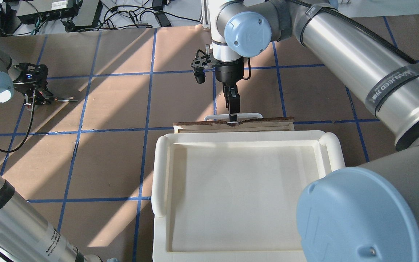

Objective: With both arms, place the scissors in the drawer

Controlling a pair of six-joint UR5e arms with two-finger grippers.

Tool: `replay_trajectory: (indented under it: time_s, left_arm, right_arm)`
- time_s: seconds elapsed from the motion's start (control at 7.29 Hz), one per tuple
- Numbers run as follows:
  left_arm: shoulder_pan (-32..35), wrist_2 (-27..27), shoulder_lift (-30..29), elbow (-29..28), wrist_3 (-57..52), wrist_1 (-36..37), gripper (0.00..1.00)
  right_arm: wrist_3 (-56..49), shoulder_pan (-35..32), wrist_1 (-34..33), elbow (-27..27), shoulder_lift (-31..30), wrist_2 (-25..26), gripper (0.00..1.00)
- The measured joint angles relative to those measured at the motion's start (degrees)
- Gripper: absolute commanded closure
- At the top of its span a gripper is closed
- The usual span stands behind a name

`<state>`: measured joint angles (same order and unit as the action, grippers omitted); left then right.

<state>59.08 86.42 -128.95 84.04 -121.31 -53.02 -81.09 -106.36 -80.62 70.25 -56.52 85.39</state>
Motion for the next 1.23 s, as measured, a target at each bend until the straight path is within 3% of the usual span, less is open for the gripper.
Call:
replay_trajectory:
  time_s: [1.23]
  left_arm:
    - [13.1, 0.3, 14.6, 0.1, 10.4, -16.5, 1.0]
  right_arm:
    - [-2.4, 1.0, -6.4, -5.1, 3.9, 2.3, 0.39]
